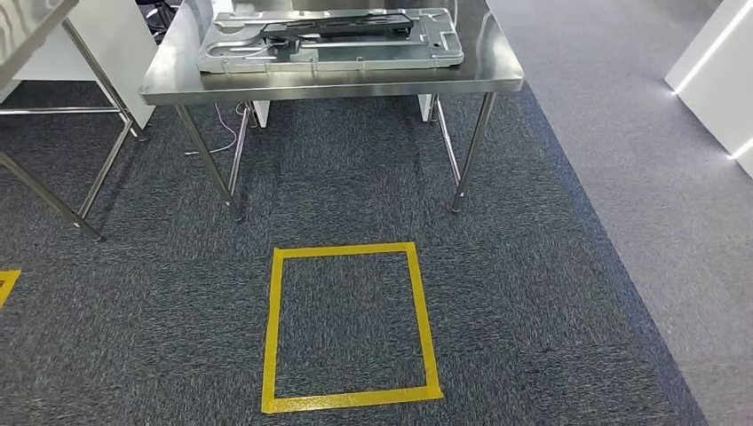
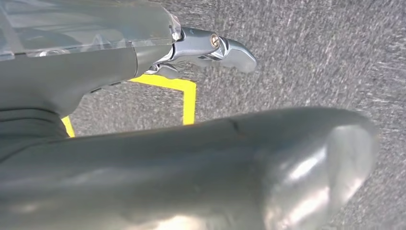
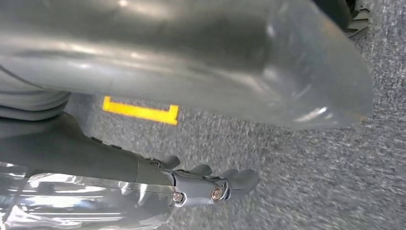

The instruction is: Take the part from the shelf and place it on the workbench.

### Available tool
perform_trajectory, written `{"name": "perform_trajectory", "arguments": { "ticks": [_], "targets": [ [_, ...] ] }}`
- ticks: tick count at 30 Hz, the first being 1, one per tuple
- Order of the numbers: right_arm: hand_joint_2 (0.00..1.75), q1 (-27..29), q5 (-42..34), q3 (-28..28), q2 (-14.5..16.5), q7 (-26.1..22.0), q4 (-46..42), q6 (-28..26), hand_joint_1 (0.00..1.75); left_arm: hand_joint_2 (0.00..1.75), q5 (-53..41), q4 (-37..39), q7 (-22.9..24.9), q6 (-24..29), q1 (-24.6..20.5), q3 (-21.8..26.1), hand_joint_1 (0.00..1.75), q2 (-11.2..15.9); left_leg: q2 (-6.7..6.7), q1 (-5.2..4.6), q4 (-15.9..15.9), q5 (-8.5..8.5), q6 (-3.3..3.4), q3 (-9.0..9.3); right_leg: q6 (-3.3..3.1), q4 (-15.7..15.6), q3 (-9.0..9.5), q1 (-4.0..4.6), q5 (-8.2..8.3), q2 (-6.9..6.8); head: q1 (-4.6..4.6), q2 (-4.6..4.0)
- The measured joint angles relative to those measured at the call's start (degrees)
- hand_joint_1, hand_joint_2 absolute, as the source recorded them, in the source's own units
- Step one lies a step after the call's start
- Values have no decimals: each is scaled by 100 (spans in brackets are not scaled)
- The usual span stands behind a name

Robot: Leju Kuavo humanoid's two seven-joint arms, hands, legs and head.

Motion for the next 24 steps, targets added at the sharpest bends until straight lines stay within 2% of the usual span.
{"name": "perform_trajectory", "arguments": {
  "ticks": [1,2,3,4,6,7,8,9,10,11,12,13,14,15,17,18,19,22,23,24],
  "targets": [
    [0,3,4,0,2,-4,1,0,0,0,-1,0,-1,-1,-1,-2,0,0,-1,2,-9,47,-35,-19,-31,-21,-28,-5,28,-6,1,0],
    [0,2,7,0,4,-10,2,0,0,0,-1,0,-1,1,2,-2,0,1,-7,12,10,22,-68,-45,-72,-27,-68,-10,86,-21,1,0],
    [0,2,8,-1,7,-15,2,0,0,0,-1,0,-2,2,5,-2,0,1,-12,19,97,-101,-100,-85,-120,-36,-117,-19,149,-38,1,0],
    [0,4,8,-1,9,-17,3,-2,0,0,1,0,-2,5,9,-2,0,1,-17,25,293,-333,-128,-151,-160,-47,-180,-29,219,-57,1,0],
    [0,5,8,-1,8,-20,3,-4,0,0,3,0,-3,9,9,-2,0,1,-20,45,950,-914,-171,-316,-207,-38,-338,-16,349,-82,0,0],
    [0,6,8,-1,7,-20,3,-4,0,0,4,0,-3,10,9,-2,0,1,-19,52,1298,-1088,-188,-369,-210,-25,-434,-8,418,-89,0,0],
    [0,6,8,-1,7,-21,3,-3,0,0,3,0,-3,10,9,-2,0,1,-19,58,1534,-1110,-200,-364,-208,-4,-539,-1,487,-94,0,0],
    [0,5,9,-1,7,-22,3,0,0,0,3,0,-2,10,8,-2,0,0,-19,61,1613,-1003,-204,-280,-200,26,-650,3,551,-98,0,0],
    [0,4,12,0,7,-24,3,7,0,0,3,0,-1,13,5,-3,0,1,-18,62,1504,-824,-197,-105,-189,63,-767,5,607,-101,0,0],
    [0,2,19,1,8,-26,3,14,0,0,3,0,2,19,-2,-3,0,1,-15,61,1220,-677,-177,158,-174,103,-875,7,658,-104,0,0],
    [0,1,28,2,9,-27,3,21,0,0,4,-1,10,28,-13,-4,0,2,-8,50,805,-644,-149,508,-155,144,-966,16,700,-106,0,0],
    [0,2,41,3,13,-31,3,27,0,0,4,-1,26,40,-31,-4,0,3,3,38,347,-715,-114,832,-127,185,-1040,26,741,-114,0,0],
    [0,4,53,3,16,-37,3,29,0,0,4,-2,43,55,-45,-4,0,3,11,21,-3,-813,-80,1063,-95,212,-1086,32,793,-123,0,0],
    [0,6,63,4,18,-43,3,30,0,0,3,-2,62,72,-51,-4,0,3,16,5,-226,-895,-47,1193,-60,223,-1112,33,842,-134,0,0],
    [0,10,77,4,19,-57,3,28,0,0,1,-2,80,99,-30,-4,0,3,24,7,-317,-848,18,1164,12,228,-1140,17,919,-140,0,0],
    [0,12,81,4,19,-62,3,27,0,0,0,-2,84,108,-18,-3,0,4,32,16,-323,-795,57,1130,48,293,-1172,5,853,-128,-1,0],
    [0,17,84,4,18,-66,3,27,0,0,1,-2,85,111,-9,-3,0,5,41,25,-333,-734,93,1085,82,468,-1239,-7,692,-113,0,0],
    [0,26,90,4,18,-68,3,26,0,0,1,-2,87,113,8,-3,0,6,49,20,-318,-593,137,907,165,1509,-1565,-51,-40,-89,0,0],
    [0,28,92,4,18,-68,3,26,0,0,1,-2,87,113,16,-3,0,6,49,16,-300,-559,130,845,183,1739,-1593,-62,-150,-88,0,0],
    [0,30,93,4,18,-68,3,26,0,0,1,-2,87,113,22,-4,0,5,47,16,-275,-533,120,787,194,1759,-1511,-72,-148,-88,0,0]
  ]
}}
